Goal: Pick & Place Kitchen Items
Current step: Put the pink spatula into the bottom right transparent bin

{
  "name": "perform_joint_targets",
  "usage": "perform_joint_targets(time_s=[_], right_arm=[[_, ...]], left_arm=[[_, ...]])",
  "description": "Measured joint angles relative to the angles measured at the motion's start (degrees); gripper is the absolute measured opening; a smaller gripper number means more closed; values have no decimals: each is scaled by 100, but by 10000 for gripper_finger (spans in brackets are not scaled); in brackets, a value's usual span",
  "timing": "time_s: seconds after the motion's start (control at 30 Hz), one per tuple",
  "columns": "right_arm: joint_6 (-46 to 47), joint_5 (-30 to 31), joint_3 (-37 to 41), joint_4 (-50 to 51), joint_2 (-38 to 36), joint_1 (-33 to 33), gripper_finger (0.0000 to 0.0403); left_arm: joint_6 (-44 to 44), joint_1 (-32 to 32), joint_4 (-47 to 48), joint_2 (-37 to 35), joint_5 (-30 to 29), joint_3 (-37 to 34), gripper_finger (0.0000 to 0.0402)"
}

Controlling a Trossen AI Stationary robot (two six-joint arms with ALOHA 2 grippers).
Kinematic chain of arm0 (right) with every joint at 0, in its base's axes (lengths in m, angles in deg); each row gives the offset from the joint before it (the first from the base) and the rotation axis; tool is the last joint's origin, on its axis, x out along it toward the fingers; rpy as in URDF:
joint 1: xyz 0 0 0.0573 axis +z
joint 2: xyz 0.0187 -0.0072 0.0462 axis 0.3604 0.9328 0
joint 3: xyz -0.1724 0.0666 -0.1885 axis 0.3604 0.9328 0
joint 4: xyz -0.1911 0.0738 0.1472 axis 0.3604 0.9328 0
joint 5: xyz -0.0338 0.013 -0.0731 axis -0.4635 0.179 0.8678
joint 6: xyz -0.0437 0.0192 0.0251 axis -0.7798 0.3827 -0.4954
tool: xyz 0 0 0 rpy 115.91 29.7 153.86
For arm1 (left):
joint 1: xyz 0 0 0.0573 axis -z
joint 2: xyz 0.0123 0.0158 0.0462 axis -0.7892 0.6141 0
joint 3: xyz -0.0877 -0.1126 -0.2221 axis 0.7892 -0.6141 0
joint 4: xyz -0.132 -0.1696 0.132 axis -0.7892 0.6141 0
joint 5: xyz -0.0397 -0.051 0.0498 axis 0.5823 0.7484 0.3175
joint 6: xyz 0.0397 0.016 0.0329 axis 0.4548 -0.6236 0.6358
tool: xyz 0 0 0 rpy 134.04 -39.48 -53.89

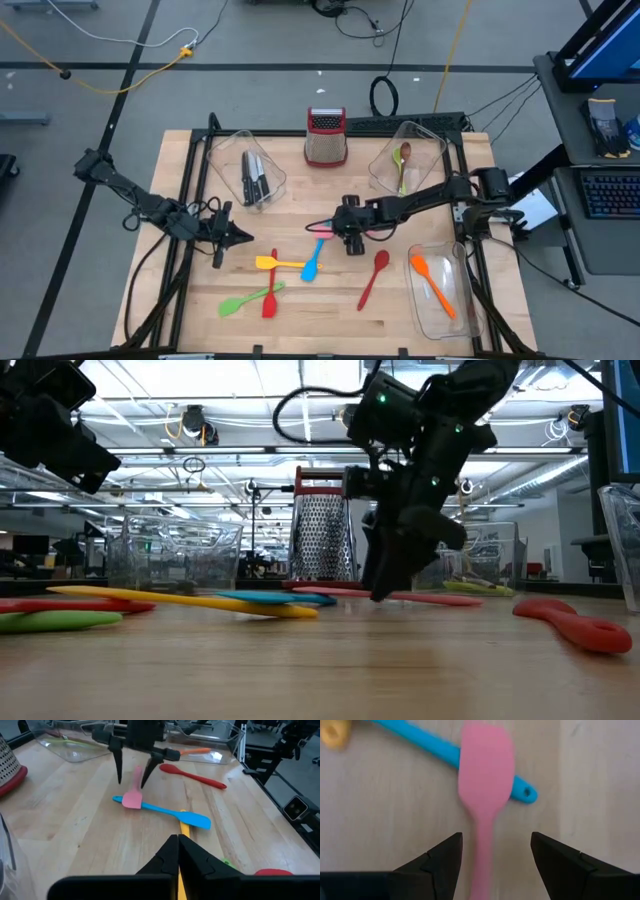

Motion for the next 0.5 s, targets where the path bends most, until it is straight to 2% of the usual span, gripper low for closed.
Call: perform_joint_targets(time_s=[0.13, 0.3, 0.4, 0.5], right_arm=[[-4, -10, -3, 2, 222, 2, 231], [282, 1, -20, -56, 445, 0, 228], [360, 2, -23, -95, 475, 2, 210], [492, -8, -14, -131, 482, 5, 174]], left_arm=[[-1, 0, 2, -1, 0, 0, 20], [-13, 0, 3, -2, -2, 0, 6], [-32, 0, 5, 0, -2, 0, 3], [-57, 0, 5, 4, -15, 0, 14]])
